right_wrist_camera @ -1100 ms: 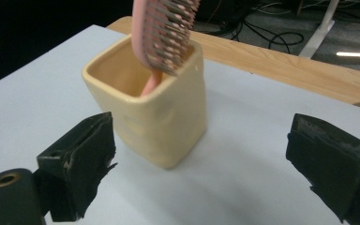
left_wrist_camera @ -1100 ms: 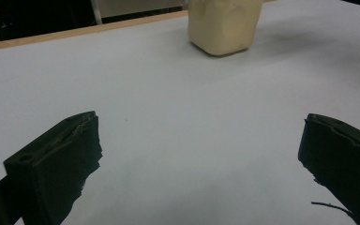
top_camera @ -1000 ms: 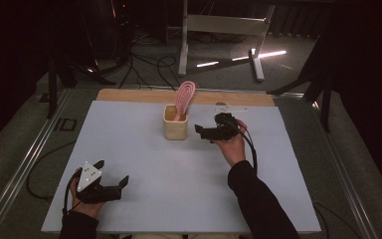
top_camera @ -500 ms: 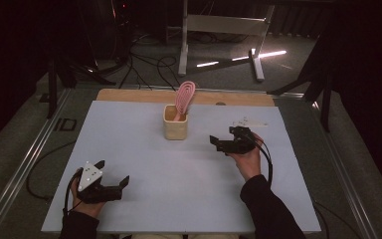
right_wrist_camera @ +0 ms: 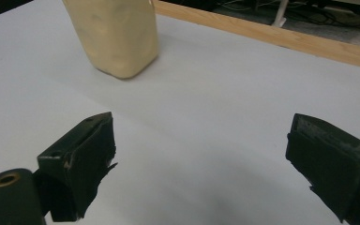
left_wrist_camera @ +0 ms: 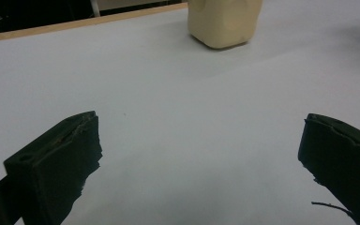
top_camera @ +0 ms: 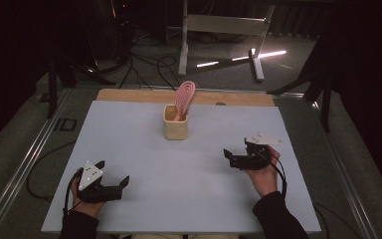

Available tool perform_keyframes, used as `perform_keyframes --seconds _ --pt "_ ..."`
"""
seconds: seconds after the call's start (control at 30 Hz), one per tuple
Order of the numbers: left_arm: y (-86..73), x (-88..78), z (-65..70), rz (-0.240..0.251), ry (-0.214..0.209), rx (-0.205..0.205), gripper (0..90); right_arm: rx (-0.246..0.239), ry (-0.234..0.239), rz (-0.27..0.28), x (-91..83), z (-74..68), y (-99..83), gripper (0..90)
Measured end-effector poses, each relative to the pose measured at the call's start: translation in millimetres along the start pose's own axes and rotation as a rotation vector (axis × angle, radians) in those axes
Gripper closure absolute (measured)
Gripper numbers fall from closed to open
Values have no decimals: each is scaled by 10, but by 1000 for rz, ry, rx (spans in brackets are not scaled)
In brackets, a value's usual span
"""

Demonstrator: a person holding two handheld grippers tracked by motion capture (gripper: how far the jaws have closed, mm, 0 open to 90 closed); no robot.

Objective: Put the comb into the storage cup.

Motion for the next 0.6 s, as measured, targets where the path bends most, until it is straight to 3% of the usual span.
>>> perform_keyframes --seconds 0.13,0.6 --pt "1 0 -3 3 2 -4 2 10 -2 -3 -89 51 -76 83" --pt "3 -13 -21 6 13 -6 2 62 22 67 -302 148 -354 83"
Point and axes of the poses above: each handheld gripper's, and its own axes: x roughly forward along the jaws, y roughly out of its top, z roughly to its right, the point moved 4 cm from there along x, roughly forward along the jaws, and after that the axes turned 9 degrees about x, right-handed, at the moved point
